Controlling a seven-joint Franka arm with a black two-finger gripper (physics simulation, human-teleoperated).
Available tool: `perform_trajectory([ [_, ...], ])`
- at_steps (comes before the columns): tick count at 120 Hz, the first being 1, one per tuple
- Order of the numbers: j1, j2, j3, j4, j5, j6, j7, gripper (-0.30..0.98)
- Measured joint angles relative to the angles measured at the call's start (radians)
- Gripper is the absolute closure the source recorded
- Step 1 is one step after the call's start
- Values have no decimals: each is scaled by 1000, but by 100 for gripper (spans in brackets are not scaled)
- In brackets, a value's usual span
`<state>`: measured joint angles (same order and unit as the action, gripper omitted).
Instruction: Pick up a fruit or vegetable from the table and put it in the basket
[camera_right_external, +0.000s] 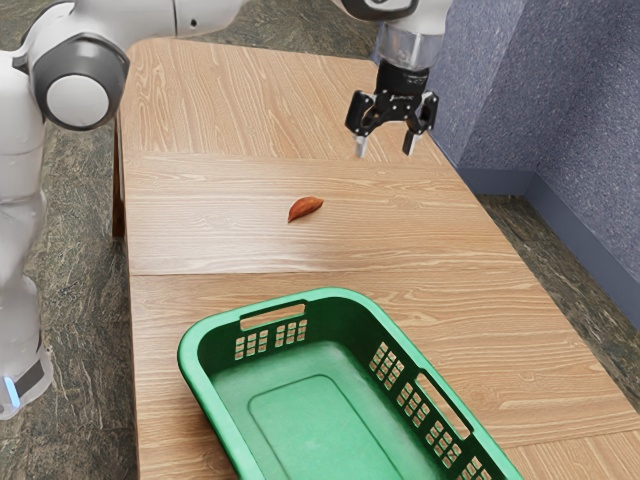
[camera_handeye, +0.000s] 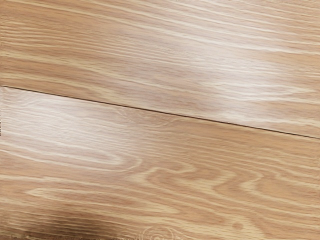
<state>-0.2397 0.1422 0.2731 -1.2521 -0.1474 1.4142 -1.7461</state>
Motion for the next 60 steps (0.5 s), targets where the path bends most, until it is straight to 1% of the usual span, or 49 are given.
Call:
perform_trajectory([
  [19, 4, 0, 1, 0, 0, 2, -124, 0],
  [34, -2, -12, 0, 0, -4, 3, -147, 0],
  [49, 16, -1, 10, -1, -15, 6, -107, 0],
  [60, 46, 10, 30, -17, -32, 6, 17, 0],
])
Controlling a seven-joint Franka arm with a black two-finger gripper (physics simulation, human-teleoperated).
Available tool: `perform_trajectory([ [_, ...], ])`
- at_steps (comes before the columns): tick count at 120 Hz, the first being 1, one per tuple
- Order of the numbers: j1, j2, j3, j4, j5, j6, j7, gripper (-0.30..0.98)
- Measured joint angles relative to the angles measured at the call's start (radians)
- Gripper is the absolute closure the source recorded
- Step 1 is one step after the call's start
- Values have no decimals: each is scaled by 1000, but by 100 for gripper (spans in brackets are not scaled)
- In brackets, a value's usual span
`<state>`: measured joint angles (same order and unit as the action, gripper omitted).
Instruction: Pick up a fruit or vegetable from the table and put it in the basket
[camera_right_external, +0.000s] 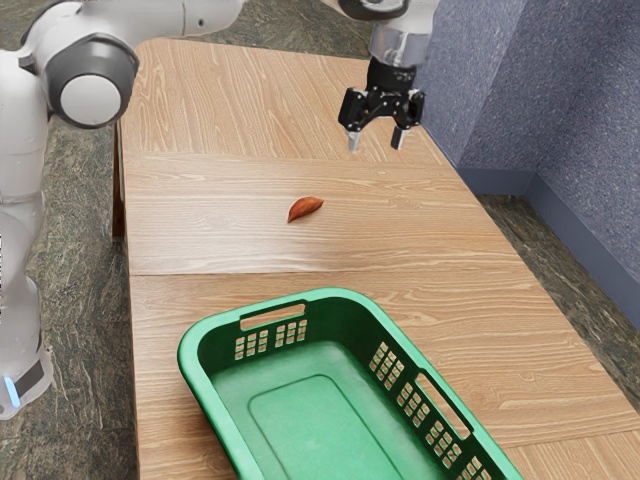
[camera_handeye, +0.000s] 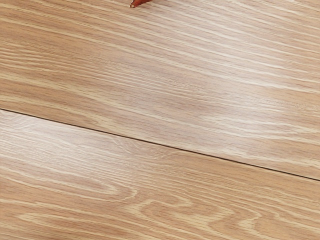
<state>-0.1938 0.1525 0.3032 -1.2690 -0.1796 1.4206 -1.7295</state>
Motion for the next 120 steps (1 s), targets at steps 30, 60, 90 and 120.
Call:
perform_trajectory([
  [30, 98, -82, 41, -298, 25, 107, 466, 0],
  [60, 94, -195, 55, -489, 38, 216, 856, 0],
  [90, 125, -297, 56, -686, 59, 328, 1144, 0],
  [120, 98, -295, 55, -773, 99, 442, 1336, 0],
])
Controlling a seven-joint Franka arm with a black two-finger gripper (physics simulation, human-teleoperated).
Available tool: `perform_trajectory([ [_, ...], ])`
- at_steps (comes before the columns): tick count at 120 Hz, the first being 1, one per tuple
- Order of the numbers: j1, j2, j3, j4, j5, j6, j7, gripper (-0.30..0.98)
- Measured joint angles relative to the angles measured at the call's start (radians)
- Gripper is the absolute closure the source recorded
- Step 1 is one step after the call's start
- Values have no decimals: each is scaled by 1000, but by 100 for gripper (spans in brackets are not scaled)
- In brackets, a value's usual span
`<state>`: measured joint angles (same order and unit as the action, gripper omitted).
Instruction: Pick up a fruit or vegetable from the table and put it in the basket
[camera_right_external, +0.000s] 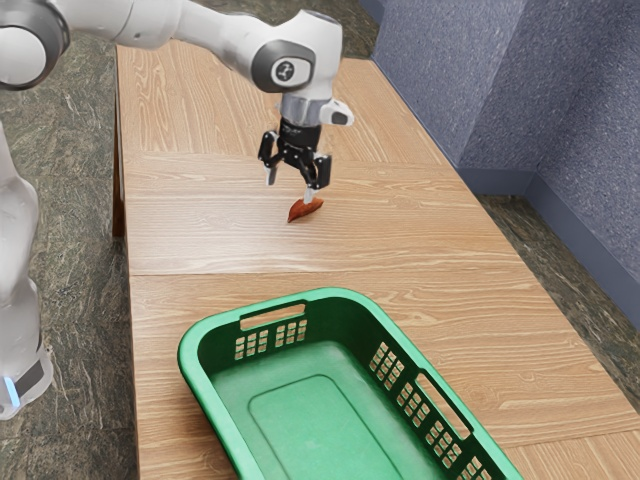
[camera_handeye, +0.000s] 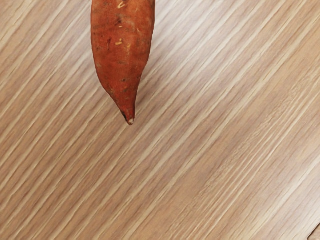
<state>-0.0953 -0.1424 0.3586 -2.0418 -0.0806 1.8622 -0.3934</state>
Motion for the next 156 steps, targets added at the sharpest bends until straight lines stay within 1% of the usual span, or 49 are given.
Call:
perform_trajectory([
  [31, 22, 17, 2, -19, 9, 64, 130, 0],
  [53, 88, 33, 19, -17, 9, 80, 195, 0],
  [71, 139, 71, 26, -6, 7, 86, 239, 0],
  [86, 162, 104, 23, 41, 8, 88, 271, 0],
  [119, 170, 181, 8, 120, 8, 91, 322, 1],
  [139, 149, 195, -19, 122, 6, 94, 342, 1],
  [156, 120, 204, -24, 122, 2, 101, 354, 1],
])
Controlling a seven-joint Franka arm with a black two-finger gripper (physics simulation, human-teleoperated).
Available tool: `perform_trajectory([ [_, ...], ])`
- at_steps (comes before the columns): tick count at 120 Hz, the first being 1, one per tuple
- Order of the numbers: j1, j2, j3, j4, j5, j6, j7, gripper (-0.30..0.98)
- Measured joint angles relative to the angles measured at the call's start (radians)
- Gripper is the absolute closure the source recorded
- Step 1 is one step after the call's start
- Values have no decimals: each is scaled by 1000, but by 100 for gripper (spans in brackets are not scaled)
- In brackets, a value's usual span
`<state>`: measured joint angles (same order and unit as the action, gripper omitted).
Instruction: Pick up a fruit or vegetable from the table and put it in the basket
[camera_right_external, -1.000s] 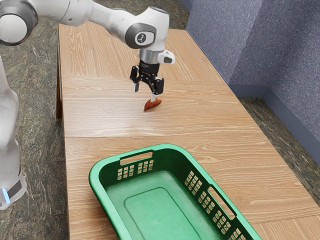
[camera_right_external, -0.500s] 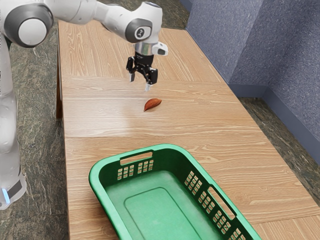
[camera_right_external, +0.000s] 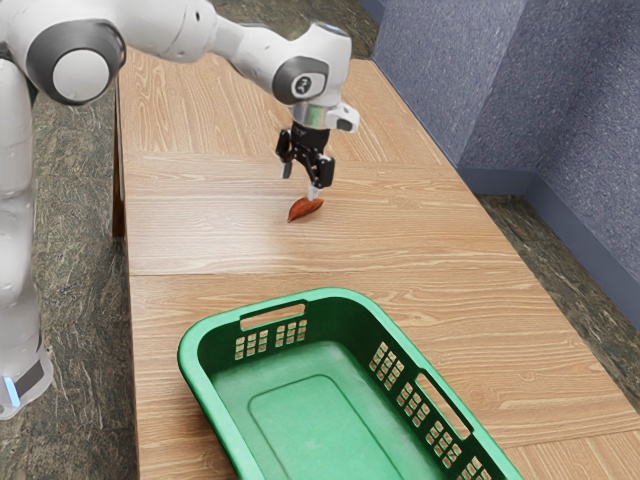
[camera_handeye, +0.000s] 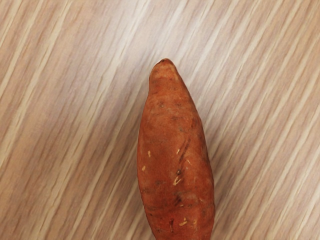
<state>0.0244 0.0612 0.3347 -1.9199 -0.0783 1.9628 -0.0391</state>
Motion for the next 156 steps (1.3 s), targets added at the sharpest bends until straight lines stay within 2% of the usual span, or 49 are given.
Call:
perform_trajectory([
  [27, 34, 32, -9, 20, -2, 12, 15, 1],
  [113, 43, 135, -49, 62, -51, 45, 37, 3],
  [156, 52, 144, -48, 61, -69, 61, 40, 7],
])
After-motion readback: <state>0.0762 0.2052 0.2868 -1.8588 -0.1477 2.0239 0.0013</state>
